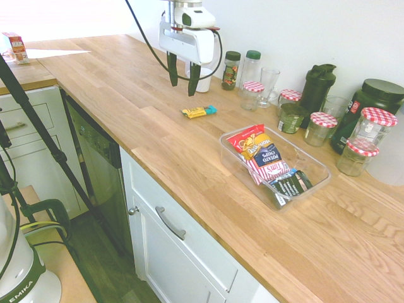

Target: Put the protein bar into the container

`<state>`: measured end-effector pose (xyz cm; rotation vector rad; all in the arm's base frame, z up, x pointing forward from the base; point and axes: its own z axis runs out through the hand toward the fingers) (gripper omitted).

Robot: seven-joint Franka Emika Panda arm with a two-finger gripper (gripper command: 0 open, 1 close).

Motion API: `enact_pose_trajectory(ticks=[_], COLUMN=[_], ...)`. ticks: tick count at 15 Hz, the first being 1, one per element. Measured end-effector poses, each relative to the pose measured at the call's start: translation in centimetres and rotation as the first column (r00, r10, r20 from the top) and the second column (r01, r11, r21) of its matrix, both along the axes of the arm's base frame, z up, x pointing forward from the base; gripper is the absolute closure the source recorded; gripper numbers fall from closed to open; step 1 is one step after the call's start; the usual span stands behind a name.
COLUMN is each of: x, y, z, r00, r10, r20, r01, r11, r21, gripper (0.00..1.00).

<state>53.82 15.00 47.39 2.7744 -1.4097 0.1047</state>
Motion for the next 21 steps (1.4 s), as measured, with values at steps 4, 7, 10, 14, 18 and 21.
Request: enact_pose_trajectory(ticks=[4, 7, 10, 14, 18, 21], x=[4.6, 7.8, 9.4, 10.2, 11.4, 12.2], y=[4.1, 5.0, 5.3, 5.2, 4.7, 4.3], z=[-0.9, -2.9, -4.6, -6.4, -8.2, -9.2], r00=[0.998, 0.995, 0.994, 0.993, 0.992, 0.990], r10=[-0.056, -0.102, -0.110, -0.116, -0.130, -0.141], r20=[0.007, 0.007, 0.003, 0.005, 0.008, 0.004], r01=[0.056, 0.102, 0.110, 0.116, 0.129, 0.141], r11=[0.998, 0.995, 0.994, 0.993, 0.991, 0.990], r21=[0.016, 0.010, 0.009, 0.014, 0.020, 0.029], gripper=[0.00, 0.00, 0.00, 0.00, 0.00, 0.00])
